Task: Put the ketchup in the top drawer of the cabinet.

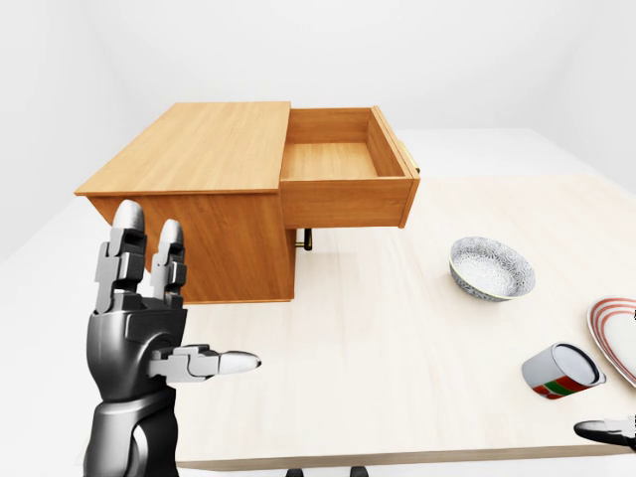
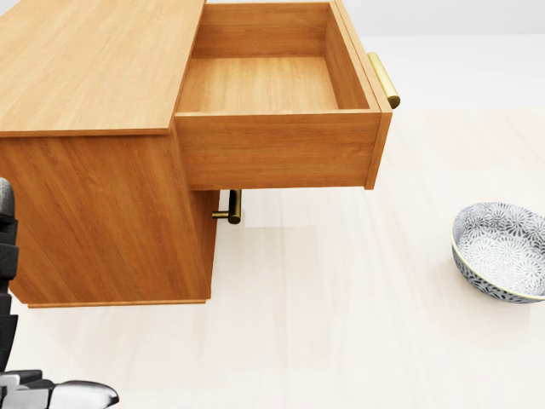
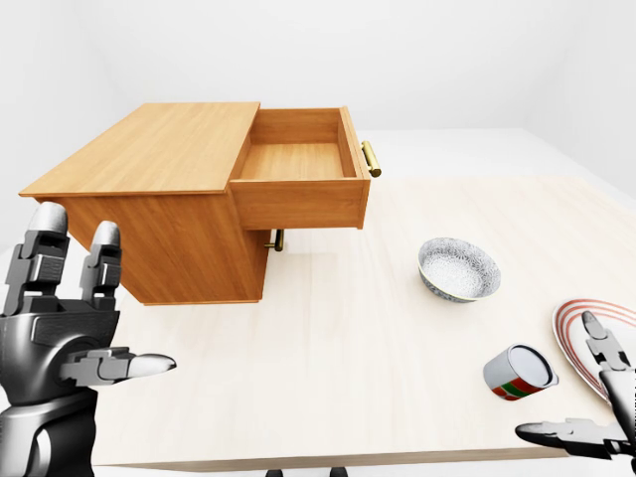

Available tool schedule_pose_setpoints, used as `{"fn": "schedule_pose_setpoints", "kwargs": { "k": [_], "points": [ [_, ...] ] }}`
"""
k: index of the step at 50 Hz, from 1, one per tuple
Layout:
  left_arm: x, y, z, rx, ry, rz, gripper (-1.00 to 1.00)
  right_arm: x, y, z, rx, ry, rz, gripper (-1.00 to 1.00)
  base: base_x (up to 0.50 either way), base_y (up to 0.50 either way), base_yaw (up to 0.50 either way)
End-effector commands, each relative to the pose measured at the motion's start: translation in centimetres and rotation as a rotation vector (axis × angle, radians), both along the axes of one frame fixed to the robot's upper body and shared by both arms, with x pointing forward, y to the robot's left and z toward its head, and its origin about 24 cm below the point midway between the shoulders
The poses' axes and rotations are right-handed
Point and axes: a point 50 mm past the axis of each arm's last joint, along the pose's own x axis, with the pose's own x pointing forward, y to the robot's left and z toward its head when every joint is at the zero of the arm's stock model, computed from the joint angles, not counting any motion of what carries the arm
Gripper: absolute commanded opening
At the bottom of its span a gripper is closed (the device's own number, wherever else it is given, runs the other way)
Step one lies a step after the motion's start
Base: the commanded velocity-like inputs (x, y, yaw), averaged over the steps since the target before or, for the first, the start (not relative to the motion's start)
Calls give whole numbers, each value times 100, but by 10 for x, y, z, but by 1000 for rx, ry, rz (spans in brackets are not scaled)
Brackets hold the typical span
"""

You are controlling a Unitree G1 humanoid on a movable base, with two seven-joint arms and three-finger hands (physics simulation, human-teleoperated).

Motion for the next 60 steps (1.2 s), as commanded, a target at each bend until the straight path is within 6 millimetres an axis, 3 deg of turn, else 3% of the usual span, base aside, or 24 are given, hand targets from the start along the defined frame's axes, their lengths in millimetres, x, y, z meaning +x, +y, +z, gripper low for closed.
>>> {"fn": "schedule_pose_setpoints", "kwargs": {
  "k": [1, 17, 24, 39, 43, 51, 60],
  "points": [
    [1, -1, -1, 2, 4, 1, 100, 4, -4, -10, 3, 73, 5, 100, 0, 0, 0],
    [2, -1, -2, 2, 12, -2, 100, 9, -18, -15, 11, 124, -7, 100, 0, 0, 0],
    [2, -2, -2, 3, 12, -6, 100, 7, -27, -28, 47, 192, -23, 100, 0, 0, 0],
    [4, -2, -5, 5, 28, -9, 100, 29, -33, -26, 25, 237, 26, 100, 0, 0, 0],
    [5, -2, -7, 5, 34, -9, 100, 34, -37, -34, 66, 261, 32, 100, 0, 0, 0],
    [4, -2, -6, 5, 31, -9, 100, 42, -26, -19, -21, 243, 83, 100, 0, 0, 0],
    [3, -3, -6, 6, 31, -9, 100, 47, -27, -22, -35, 275, 86, 100, 0, 0, 0]
  ]
}}
